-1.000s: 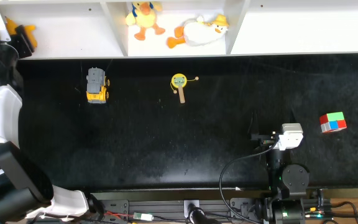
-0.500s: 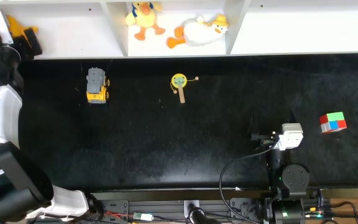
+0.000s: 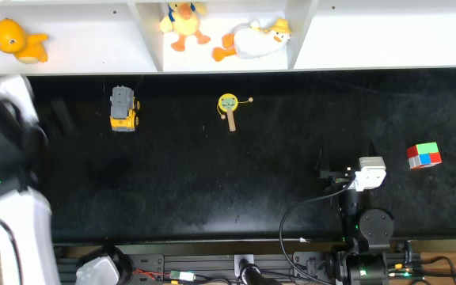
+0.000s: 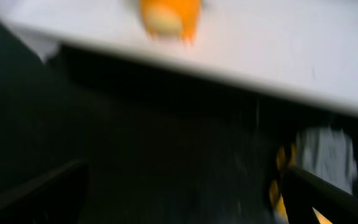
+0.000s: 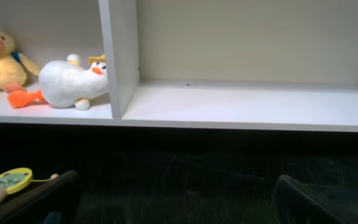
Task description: Store Toys
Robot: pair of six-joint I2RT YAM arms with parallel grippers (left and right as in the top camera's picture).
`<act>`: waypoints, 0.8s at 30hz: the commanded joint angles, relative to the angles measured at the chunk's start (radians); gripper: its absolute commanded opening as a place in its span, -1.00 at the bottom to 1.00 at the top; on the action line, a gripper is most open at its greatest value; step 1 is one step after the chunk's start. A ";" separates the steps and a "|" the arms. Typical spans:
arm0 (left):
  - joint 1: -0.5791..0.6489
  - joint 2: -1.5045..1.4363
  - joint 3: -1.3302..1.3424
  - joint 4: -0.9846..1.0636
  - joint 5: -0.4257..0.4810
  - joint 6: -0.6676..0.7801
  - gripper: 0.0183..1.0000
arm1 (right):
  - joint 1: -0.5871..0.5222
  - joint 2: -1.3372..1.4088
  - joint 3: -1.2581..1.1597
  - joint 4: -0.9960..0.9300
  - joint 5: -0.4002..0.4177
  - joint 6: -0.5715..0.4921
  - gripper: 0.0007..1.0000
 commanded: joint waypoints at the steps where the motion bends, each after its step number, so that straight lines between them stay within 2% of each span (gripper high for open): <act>1: -0.078 -0.127 -0.173 -0.052 0.029 -0.083 1.00 | 0.005 -0.010 -0.013 0.005 -0.007 0.000 0.99; 3: -0.138 -0.119 -0.175 -0.088 0.016 -0.087 1.00 | 0.005 -0.010 -0.013 0.005 -0.007 0.000 0.99; 8: -0.362 -0.064 -0.170 -0.095 -0.144 -0.221 1.00 | 0.005 -0.010 -0.013 0.005 -0.007 0.000 0.99; 11: -0.431 -0.025 -0.140 -0.103 -0.132 -0.270 1.00 | 0.005 -0.010 -0.013 0.005 -0.007 0.000 0.99; 18: -0.465 -0.016 -0.098 -0.116 -0.159 -0.322 1.00 | 0.005 -0.010 -0.013 0.005 -0.007 0.000 0.99; 23: -0.465 -0.003 -0.098 -0.071 -0.177 -0.286 1.00 | 0.005 -0.010 -0.013 0.005 -0.007 0.000 1.00; 24: -0.465 0.006 -0.097 -0.071 -0.205 -0.276 1.00 | 0.005 -0.010 -0.013 0.005 -0.007 0.000 0.99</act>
